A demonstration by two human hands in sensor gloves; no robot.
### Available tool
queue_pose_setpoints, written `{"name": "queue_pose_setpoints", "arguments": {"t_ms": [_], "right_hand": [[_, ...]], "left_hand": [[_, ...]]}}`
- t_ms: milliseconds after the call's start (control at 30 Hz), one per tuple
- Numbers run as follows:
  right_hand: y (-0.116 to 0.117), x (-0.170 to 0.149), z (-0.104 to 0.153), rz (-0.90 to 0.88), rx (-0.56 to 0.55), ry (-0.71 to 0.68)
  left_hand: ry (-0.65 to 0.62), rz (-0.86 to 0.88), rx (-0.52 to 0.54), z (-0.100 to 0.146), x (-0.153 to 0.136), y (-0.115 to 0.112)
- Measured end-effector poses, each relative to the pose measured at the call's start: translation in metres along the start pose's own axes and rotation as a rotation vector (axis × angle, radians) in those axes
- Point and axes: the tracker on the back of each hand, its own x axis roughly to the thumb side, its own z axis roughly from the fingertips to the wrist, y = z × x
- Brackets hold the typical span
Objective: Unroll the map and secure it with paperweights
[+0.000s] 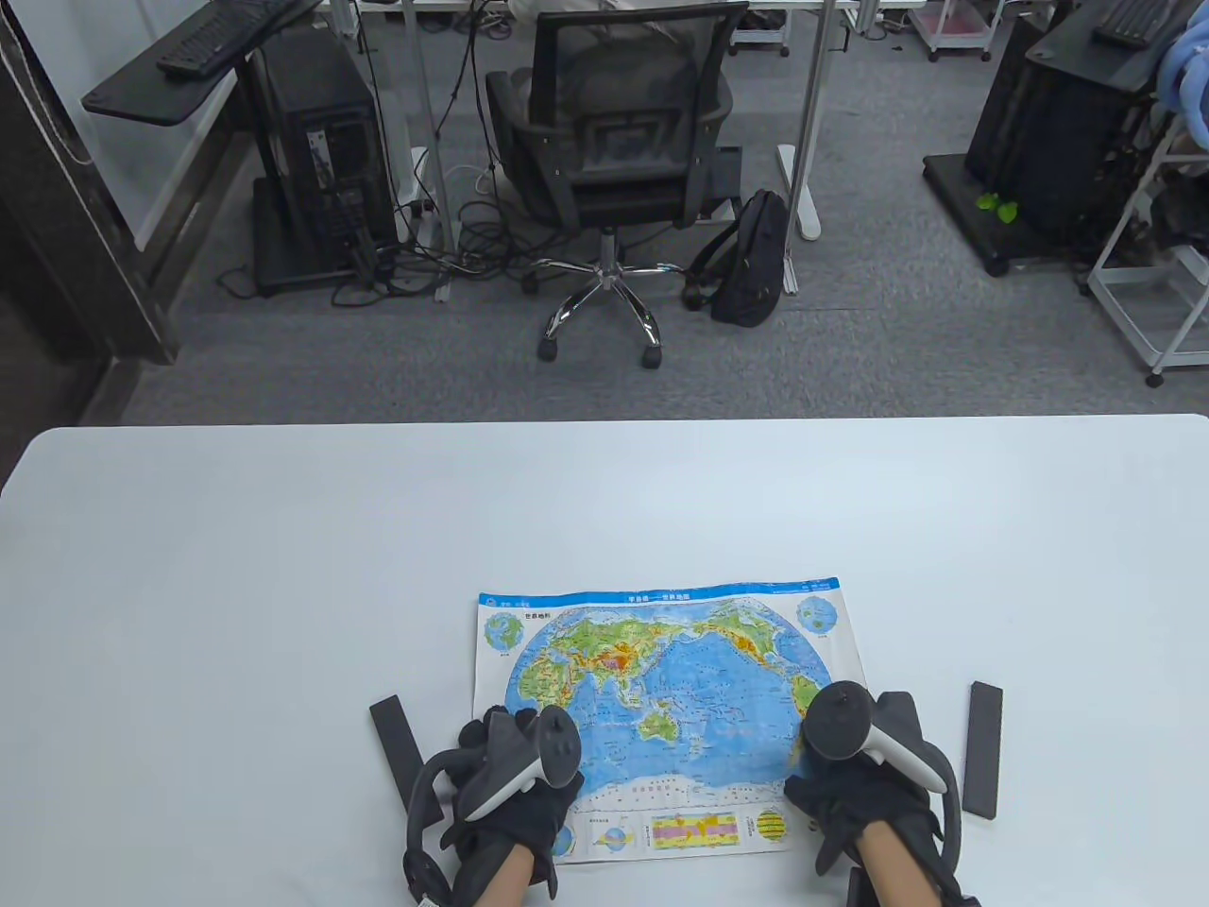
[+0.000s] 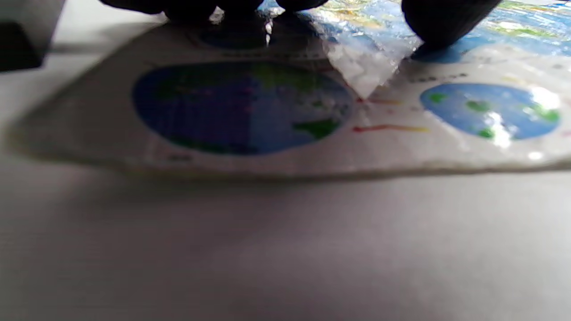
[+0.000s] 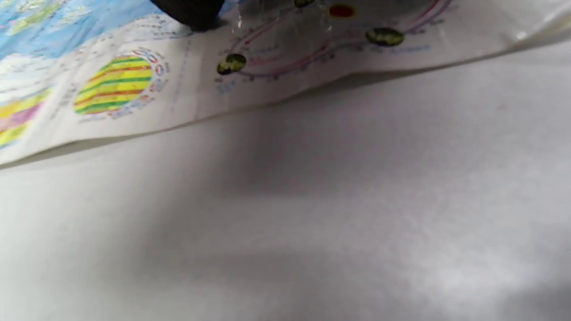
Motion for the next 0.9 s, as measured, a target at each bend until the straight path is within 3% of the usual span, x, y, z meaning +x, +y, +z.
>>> {"name": "queue_pose_setpoints", "arguments": {"t_ms": [233, 400, 500, 733, 900], "right_hand": [[0.000, 0.000, 0.000, 0.001, 0.006, 0.002], [0.000, 0.000, -0.001, 0.002, -0.001, 0.004], [0.000, 0.000, -0.001, 0.004, -0.002, 0.004], [0.000, -0.001, -0.001, -0.004, -0.007, -0.002], [-0.007, -0.008, 0.000, -0.068, 0.003, -0.025]], "left_hand": [[0.036, -0.116, -0.008, -0.006, 0.011, 0.007], [0.124, -0.213, -0.082, -0.016, 0.030, 0.021], [0.140, -0.281, -0.073, -0.023, 0.050, 0.031], [-0.038, -0.265, -0.090, -0.035, 0.127, 0.032], [-0.246, -0.030, -0.039, -0.045, 0.169, 0.024]]}}
